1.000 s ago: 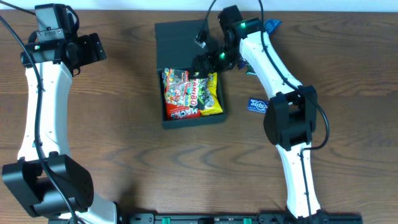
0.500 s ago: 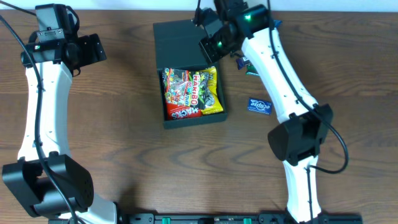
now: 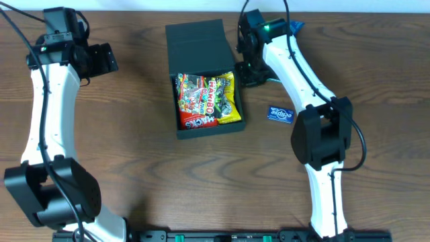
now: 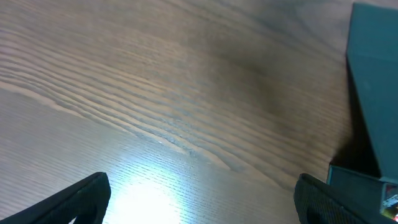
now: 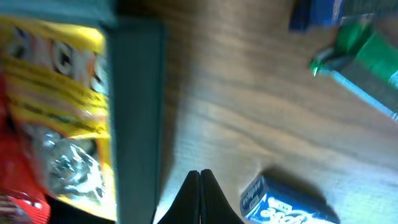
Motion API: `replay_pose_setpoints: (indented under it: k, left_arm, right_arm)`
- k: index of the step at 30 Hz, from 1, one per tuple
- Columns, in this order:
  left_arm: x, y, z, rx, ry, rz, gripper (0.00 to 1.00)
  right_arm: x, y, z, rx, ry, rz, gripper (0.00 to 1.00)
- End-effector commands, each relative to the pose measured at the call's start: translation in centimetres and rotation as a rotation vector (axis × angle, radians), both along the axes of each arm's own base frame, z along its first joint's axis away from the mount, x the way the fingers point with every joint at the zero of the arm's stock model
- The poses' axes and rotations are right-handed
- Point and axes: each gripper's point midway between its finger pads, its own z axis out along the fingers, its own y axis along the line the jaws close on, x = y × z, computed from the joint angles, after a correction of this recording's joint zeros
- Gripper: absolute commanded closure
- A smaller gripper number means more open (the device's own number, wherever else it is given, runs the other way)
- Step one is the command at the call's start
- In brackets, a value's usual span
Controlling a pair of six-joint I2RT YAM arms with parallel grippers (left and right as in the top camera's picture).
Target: Pack container
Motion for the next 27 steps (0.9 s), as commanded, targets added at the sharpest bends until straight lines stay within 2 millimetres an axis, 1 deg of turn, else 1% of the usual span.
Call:
replay_pose_setpoints:
  k: [1,3,6,7,9,12,16,18,20,21,23,25,27]
  left_arm:
    - [0.3,-0.1,-0.8,-0.009,0.020,-0.012,0.05]
    - [0.4,-0.2,-1.1,-0.017,0.023,-0.017,0.05]
    - [0.6,-0.2,-1.0,-0.019,0.014,-0.019,0.05]
    - [0.6,-0.2,-1.0,-0.018,0.012,-0.019,0.05]
    - [0.7,-0.2,-0.9,-0.018,0.008,-0.019,0.05]
    - [0.8,-0.2,-0.9,-0.017,0.004,-0.018,0.05]
    - [0.9,-0.2,-0.8,-0.016,0.001,-0.018,0.05]
    - [0.9,-0.2,-0.8,-0.015,0.001,-0.018,0.05]
    - [0.9,-0.2,-0.8,-0.015,-0.001,-0.019,0.05]
    - [0.9,-0.1,-0.8,-0.015,-0.002,-0.019,0.05]
    - [0.9,-0.1,-0.8,-0.015,-0.002,-0.018,0.04]
    - [0.9,-0.1,-0.8,-0.015,-0.002,-0.019,0.04]
    - [0.9,-0.1,-0.8,-0.015,-0.002,-0.018,0.05]
  right_arm:
    - [-2.1,1.5,-0.6,0.065,0.090,0.020,0.99]
    - [-3.2,2.9,-0.4,0.108,0.127,0.035,0.99]
    - [-4.6,5.7,0.3,0.245,0.188,0.055,0.98]
    - [-4.8,6.3,0.5,0.276,0.199,0.064,0.99]
    - [-5.2,6.9,0.6,0.284,0.205,0.075,0.98]
    - [-5.6,7.0,0.6,0.279,0.218,0.078,0.98]
    - [-5.5,6.9,0.6,0.277,0.213,0.076,0.99]
    - [-4.9,6.0,0.3,0.230,0.191,0.059,0.98]
    - [-3.5,4.1,0.5,0.136,0.132,0.015,0.99]
    - [-2.6,3.4,1.3,0.113,0.094,-0.005,0.99]
    - [-1.1,3.5,3.6,0.133,0.017,-0.011,0.98]
    - [0.2,4.2,6.4,0.170,-0.077,0.023,0.98]
    - [0.3,5.6,8.3,0.213,-0.128,0.112,0.99]
